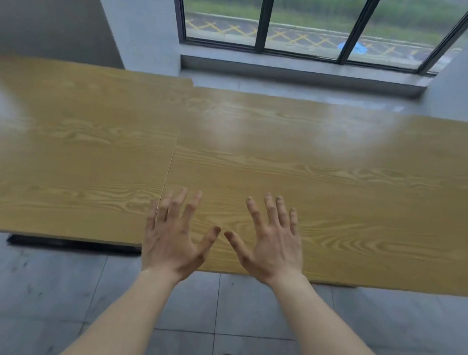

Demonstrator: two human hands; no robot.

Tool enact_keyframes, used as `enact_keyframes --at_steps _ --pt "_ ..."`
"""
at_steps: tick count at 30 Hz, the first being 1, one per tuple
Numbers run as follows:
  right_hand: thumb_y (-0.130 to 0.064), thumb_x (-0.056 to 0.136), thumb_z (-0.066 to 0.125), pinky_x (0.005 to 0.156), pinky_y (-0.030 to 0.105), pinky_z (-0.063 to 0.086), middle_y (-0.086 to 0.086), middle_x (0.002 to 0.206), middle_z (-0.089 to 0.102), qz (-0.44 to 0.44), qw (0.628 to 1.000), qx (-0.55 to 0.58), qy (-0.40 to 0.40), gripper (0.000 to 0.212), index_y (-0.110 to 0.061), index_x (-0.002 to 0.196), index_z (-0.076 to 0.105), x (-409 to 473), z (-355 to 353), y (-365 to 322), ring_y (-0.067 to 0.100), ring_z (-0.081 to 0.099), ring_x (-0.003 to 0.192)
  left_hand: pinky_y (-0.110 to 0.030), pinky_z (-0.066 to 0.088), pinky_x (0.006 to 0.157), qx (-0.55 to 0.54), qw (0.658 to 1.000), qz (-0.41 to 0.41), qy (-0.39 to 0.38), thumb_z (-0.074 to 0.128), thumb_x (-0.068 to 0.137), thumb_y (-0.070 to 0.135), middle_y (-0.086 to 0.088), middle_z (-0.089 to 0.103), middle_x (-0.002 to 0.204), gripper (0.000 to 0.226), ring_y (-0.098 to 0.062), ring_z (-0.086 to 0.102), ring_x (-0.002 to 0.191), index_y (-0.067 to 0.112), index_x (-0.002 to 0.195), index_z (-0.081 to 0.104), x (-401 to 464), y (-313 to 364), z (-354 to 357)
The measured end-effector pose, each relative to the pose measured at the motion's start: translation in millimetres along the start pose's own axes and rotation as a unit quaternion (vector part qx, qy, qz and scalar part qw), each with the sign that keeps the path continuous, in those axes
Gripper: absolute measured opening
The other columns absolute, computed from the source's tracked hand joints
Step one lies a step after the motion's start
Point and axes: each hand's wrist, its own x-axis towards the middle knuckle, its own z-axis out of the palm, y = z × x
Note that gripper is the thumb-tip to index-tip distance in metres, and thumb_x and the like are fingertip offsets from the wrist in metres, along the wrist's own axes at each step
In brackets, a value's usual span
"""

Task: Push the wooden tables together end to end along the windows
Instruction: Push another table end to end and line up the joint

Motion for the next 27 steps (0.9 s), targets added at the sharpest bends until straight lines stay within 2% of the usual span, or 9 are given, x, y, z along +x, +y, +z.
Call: enact_keyframes --at_steps 4,9,18,27 --pt "-0.091 0.088 0.017 0.129 0.053 -0.006 0.008 0.176 0.006 0.010 1.000 0.003 0.001 0.093 -0.039 0.165 0.014 13 49 14 0.028 -0.008 0.162 -0.050 0.002 0.129 0.001 1.000 0.004 -0.019 0.030 0.090 0.081 0.001 0.024 0.169 0.083 -0.025 0.010 0.159 0.036 0.160 0.026 5 -6 48" --pt "-0.084 0.091 0.026 0.129 0.055 0.000 0.008 0.175 0.012 0.015 0.999 0.003 0.039 0.088 -0.036 0.164 0.023 18 81 21 0.030 -0.003 0.162 -0.050 0.001 0.129 0.005 1.000 0.010 -0.020 0.030 0.091 0.078 -0.001 0.024 0.170 0.082 -0.026 0.008 0.159 0.034 0.160 0.029 10 -12 83" --pt "-0.080 0.092 0.034 0.129 0.057 0.008 0.009 0.172 0.021 0.024 0.998 -0.003 0.066 0.083 -0.036 0.161 0.031 27 83 19 0.032 0.006 0.161 -0.054 0.006 0.128 -0.002 1.000 0.008 -0.017 0.030 0.090 0.080 0.000 0.024 0.169 0.082 -0.026 0.009 0.159 0.035 0.159 0.031 20 -15 85" --pt "-0.081 0.091 0.033 0.128 0.058 0.007 0.010 0.172 0.021 0.035 0.997 -0.005 0.073 0.083 -0.036 0.161 0.032 53 82 22 0.033 0.008 0.161 -0.053 0.004 0.128 0.000 1.000 0.020 -0.016 0.032 0.091 0.080 0.001 0.024 0.169 0.081 -0.025 0.009 0.159 0.035 0.158 0.032 51 -17 89"
